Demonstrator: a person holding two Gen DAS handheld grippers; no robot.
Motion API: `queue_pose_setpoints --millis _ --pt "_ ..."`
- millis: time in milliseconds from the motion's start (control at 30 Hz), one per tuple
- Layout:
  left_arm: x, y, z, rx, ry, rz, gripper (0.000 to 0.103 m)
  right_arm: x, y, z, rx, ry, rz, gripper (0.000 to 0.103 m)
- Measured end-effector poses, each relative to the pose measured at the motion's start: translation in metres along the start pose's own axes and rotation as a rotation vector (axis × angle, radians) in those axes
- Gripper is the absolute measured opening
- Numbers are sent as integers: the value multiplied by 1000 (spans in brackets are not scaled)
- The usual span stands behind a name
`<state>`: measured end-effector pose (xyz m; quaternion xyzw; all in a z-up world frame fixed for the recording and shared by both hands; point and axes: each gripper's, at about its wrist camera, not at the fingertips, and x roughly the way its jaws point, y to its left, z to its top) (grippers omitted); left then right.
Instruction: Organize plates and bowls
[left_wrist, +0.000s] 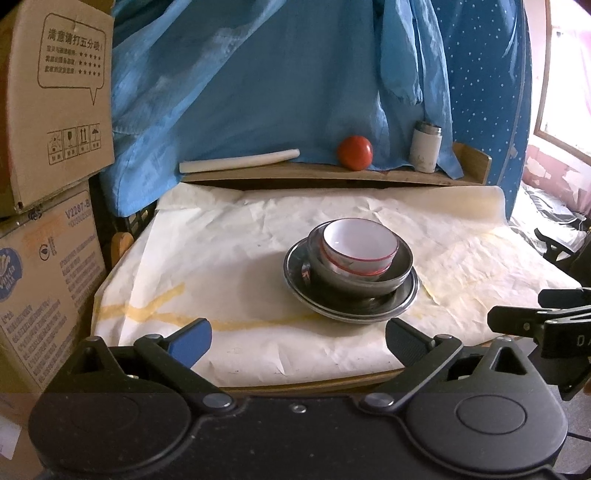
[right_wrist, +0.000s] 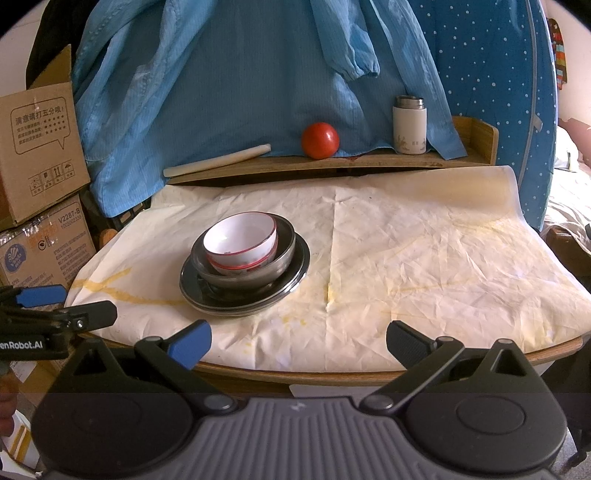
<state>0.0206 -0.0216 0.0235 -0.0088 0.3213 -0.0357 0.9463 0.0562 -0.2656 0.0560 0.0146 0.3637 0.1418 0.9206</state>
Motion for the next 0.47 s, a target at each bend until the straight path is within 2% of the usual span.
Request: queue_pose_setpoints --millis 467 --pt "9 -4 2 9 14 0 101 8 -4 1 3 13 4 103"
